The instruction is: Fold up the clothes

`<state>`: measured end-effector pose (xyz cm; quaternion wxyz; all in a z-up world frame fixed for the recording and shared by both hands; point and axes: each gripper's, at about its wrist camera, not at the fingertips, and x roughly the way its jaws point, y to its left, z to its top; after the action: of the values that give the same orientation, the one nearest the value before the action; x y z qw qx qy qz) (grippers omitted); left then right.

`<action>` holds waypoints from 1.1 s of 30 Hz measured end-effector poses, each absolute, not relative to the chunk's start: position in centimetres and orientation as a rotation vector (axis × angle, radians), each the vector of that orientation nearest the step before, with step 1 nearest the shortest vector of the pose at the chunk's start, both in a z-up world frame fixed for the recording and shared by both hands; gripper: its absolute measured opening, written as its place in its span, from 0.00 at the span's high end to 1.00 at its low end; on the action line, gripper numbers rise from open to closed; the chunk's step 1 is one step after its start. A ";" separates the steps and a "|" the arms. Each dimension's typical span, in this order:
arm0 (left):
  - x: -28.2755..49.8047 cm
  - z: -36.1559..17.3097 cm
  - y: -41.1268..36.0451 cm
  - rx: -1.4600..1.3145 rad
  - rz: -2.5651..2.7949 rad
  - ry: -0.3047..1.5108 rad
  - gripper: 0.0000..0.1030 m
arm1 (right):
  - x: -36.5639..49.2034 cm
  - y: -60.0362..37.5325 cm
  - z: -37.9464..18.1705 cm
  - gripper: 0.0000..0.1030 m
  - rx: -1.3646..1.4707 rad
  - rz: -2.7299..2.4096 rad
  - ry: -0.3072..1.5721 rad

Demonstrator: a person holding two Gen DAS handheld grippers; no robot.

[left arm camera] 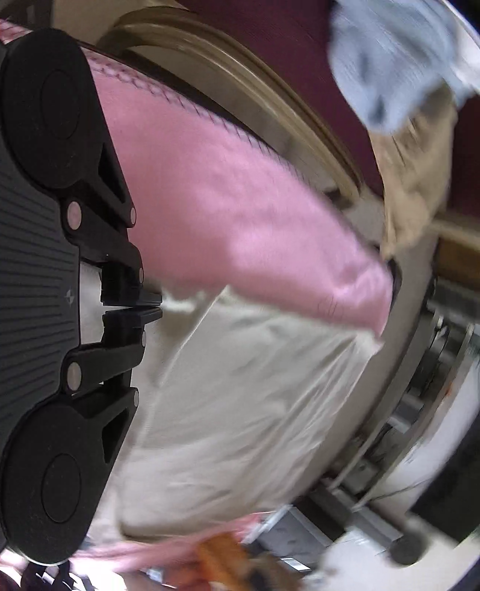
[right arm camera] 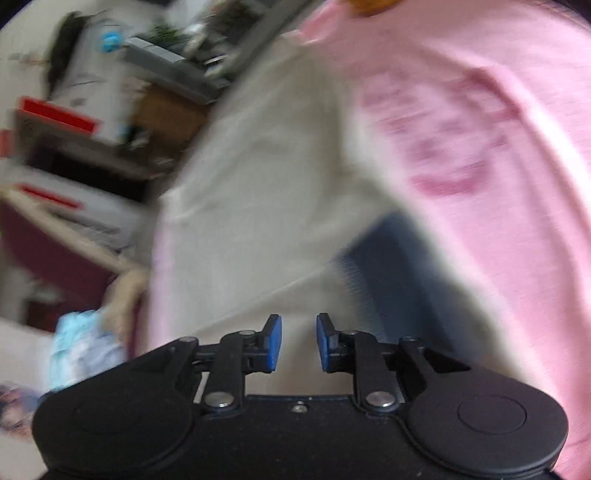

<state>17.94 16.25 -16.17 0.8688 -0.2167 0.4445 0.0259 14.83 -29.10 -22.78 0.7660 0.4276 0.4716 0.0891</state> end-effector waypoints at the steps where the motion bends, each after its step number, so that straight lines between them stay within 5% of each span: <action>1: 17.6 -16.0 16.8 -0.465 0.086 0.922 0.88 | 14.7 -30.5 -23.4 0.94 1.011 0.155 1.010; 5: 16.6 -15.8 18.5 -0.394 0.307 0.944 0.92 | 12.8 -35.2 -23.6 0.95 1.177 -0.067 0.910; 6: 16.2 -15.6 19.1 -0.422 0.319 0.955 0.92 | 12.1 -35.8 -23.2 0.85 1.158 -0.143 0.906; 11: 12.3 -12.5 17.8 -0.407 0.213 0.922 0.92 | 9.6 -36.3 -20.3 0.80 1.141 -0.094 0.892; 14: 9.5 -11.3 15.4 -0.334 0.128 0.894 0.90 | 8.6 -34.6 -18.4 0.79 1.033 -0.025 0.910; 18: 7.9 -11.8 12.8 -0.227 0.090 0.893 0.90 | 8.2 -31.7 -17.2 0.65 0.821 0.033 0.937; 21: 9.0 -12.7 11.9 -0.179 0.098 0.906 0.89 | 7.8 -29.5 -16.4 0.66 0.662 0.075 0.951; 24: 9.9 -13.5 11.5 -0.184 0.072 0.921 0.89 | 7.7 -27.1 -15.6 0.81 0.497 0.126 0.961; 33: 9.6 -15.6 8.5 0.035 0.033 1.005 0.84 | 8.3 -21.5 -17.6 0.85 0.194 0.193 1.059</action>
<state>9.59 8.45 -15.63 0.8762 0.0167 0.4814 0.0158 8.26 -21.48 -17.57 0.8542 0.0925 0.5033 0.0917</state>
